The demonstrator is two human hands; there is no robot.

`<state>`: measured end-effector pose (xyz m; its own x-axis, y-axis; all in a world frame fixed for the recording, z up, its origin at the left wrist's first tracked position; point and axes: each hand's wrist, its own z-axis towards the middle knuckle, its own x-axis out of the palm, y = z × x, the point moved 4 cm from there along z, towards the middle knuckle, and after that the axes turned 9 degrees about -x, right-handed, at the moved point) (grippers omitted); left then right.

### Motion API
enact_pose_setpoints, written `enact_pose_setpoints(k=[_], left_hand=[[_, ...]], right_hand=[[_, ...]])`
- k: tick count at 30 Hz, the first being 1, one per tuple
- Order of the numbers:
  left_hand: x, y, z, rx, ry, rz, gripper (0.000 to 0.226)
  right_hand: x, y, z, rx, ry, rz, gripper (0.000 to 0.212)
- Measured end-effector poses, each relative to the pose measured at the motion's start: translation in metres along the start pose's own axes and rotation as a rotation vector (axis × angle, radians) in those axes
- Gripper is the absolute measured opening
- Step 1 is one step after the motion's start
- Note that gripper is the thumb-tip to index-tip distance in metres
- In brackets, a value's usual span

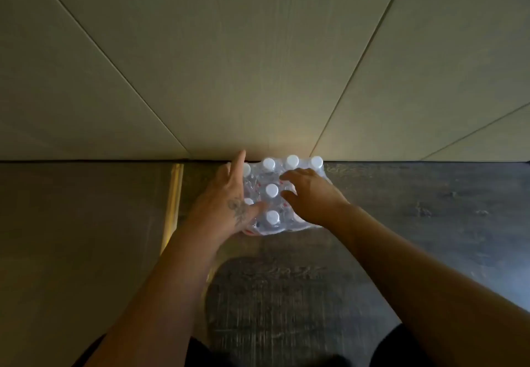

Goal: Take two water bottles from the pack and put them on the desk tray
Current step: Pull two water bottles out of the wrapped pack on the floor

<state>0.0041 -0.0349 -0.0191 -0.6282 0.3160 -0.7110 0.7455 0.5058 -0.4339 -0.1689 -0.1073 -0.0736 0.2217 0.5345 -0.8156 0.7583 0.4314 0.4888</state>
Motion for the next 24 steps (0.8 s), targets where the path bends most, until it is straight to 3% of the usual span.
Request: enact_pose_setpoints(k=[6,11,15,18,20,23,24], left_hand=[[0.01,-0.012,0.01,0.102,0.082,-0.018,0.114],[0.007,-0.011,0.007,0.153,0.035,0.005,0.108],[0.002,-0.016,0.016,0.203,-0.009,0.047,0.109],[0.0,-0.022,0.023,0.23,-0.039,0.021,0.113],[0.003,-0.022,0.025,0.236,-0.013,0.029,0.121],[0.005,-0.02,0.029,0.212,0.004,0.039,0.13],[0.006,-0.019,0.029,0.194,0.015,0.041,0.133]], right_hand=[[0.027,0.001,0.019,-0.092,0.073,-0.188,0.052],[0.047,-0.007,0.02,-0.09,0.05,-0.283,0.053],[0.055,-0.008,0.023,-0.138,-0.068,-0.318,0.042],[0.054,-0.006,0.017,-0.197,-0.065,-0.41,0.033],[0.037,-0.001,0.014,-0.21,-0.158,-0.371,0.02],[-0.004,0.011,0.01,-0.205,-0.455,-0.24,0.014],[-0.01,0.017,0.009,-0.23,-0.463,-0.23,0.012]])
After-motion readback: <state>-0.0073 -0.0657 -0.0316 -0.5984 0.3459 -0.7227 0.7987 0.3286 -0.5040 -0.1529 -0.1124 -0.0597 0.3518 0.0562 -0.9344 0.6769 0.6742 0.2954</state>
